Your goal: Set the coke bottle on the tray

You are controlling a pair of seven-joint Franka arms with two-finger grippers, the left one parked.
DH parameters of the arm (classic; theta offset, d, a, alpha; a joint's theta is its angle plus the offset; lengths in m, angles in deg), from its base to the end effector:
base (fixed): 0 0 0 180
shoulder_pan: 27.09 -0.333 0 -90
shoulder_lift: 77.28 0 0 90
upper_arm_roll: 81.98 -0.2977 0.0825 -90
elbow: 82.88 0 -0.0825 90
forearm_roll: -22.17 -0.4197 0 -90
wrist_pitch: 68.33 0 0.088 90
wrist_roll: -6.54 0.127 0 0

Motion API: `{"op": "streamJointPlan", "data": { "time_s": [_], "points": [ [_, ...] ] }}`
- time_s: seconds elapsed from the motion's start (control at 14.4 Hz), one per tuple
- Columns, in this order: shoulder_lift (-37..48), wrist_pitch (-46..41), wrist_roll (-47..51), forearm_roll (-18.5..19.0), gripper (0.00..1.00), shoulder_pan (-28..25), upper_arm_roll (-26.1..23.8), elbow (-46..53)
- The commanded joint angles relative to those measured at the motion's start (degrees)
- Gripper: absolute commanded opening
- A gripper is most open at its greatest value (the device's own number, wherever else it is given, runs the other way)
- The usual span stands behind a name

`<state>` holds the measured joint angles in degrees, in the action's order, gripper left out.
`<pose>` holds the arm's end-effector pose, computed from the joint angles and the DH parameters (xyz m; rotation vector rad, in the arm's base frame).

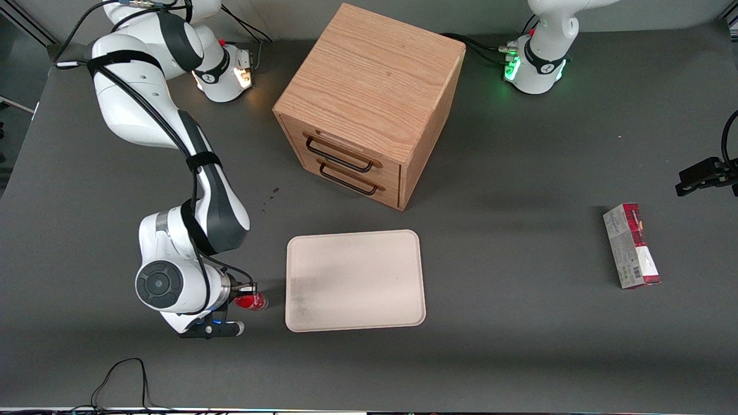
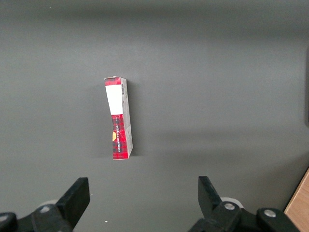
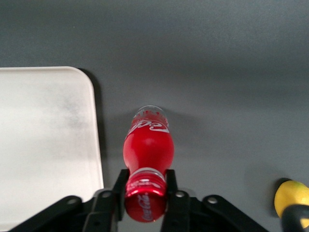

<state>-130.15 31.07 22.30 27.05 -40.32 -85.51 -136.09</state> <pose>0.7597 0.2019 0.2743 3.0739 0.0225 -0.1565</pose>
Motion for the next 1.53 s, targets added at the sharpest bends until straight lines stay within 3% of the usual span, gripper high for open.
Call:
{"op": "streamJointPlan", "data": {
  "time_s": [0.0, 0.28, 0.76, 1.11, 1.46],
  "points": [
    [-0.3, -2.2, 1.4, 0.8, 0.00, 0.0, -0.7, 1.4],
    [0.2, -2.9, 1.6, 0.5, 0.00, 0.1, -0.8, 1.4],
    [8.7, -18.0, 1.4, 0.2, 0.00, 0.1, -0.8, 1.8],
    [19.2, -28.4, 1.5, -3.8, 0.00, 1.6, -0.6, 2.0],
    [21.5, -29.6, 1.6, -5.4, 0.00, 2.5, -0.8, 2.9]
  ]
}}
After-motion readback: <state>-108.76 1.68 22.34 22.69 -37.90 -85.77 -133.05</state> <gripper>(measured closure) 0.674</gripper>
